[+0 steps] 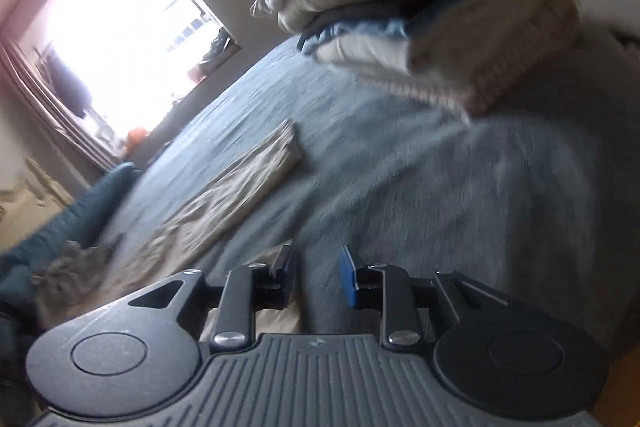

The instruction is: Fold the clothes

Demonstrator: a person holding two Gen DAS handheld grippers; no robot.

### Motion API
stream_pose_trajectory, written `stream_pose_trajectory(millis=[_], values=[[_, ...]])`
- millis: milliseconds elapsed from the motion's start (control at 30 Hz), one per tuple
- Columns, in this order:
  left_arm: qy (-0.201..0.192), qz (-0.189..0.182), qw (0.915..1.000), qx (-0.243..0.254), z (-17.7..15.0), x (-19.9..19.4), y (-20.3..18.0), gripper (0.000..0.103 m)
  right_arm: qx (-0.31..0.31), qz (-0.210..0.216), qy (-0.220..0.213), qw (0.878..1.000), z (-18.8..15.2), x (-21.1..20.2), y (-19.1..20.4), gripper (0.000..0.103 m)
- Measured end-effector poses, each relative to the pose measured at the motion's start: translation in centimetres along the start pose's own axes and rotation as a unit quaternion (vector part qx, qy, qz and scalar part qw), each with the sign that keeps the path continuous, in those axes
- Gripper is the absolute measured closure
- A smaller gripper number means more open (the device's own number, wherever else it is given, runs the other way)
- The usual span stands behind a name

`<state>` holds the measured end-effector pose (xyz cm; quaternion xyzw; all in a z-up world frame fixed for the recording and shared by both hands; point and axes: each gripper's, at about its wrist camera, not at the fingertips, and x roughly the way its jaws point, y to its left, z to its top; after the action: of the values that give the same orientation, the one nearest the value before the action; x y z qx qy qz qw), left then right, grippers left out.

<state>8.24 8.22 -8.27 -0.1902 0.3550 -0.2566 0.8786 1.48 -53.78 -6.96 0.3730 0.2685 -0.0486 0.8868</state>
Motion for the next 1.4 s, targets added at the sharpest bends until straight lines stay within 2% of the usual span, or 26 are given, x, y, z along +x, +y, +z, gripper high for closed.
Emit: stream_pose_trajectory(millis=[100,200,367,500,600,767,1000,1200,1300,1400], values=[[-0.01,0.0,0.9998,-0.015,-0.6,-0.8,0.5,0.058,0.047,0.043,0.066,0.996,-3.5,-0.7,0.1,0.065],[-0.017,0.003,0.9993,-0.033,-0.9,-1.7,1.2,0.058,0.117,0.077,0.133,0.981,-7.0,0.7,-0.3,0.064],[-0.048,0.027,0.9965,-0.063,-1.2,-4.0,2.7,0.057,0.144,0.071,0.168,0.973,-9.6,3.6,-0.1,0.065],[-0.086,0.051,0.9872,-0.125,-1.8,-6.1,5.3,0.054,0.169,0.076,0.173,0.967,-9.7,3.9,-0.4,0.065],[-0.112,0.056,0.976,-0.178,-2.4,-7.2,7.7,0.054,0.199,0.087,0.185,0.958,-10.4,4.0,-0.8,0.065],[-0.159,0.068,0.9536,-0.246,-2.8,-8.6,10.5,0.054,0.217,0.131,0.142,0.957,-10.2,4.3,-0.6,0.065],[-0.231,0.092,0.9078,-0.338,-4.0,-10.7,14.1,0.054,0.248,0.125,0.144,0.95,-11.3,5.2,-1.7,0.072],[-0.279,0.092,0.8779,-0.378,-3.3,-11.3,17.5,0.054,0.251,0.129,0.11,0.953,-10.3,5.4,-1.4,0.072],[-0.291,0.085,0.864,-0.402,-2.5,-11.2,19.3,0.054,0.265,0.122,0.107,0.95,-10.6,5.8,-1.5,0.076],[-0.298,0.076,0.8521,-0.423,-1.6,-11.0,20.7,0.056,0.262,0.112,0.102,0.953,-10.5,6.1,-1.2,0.091]])
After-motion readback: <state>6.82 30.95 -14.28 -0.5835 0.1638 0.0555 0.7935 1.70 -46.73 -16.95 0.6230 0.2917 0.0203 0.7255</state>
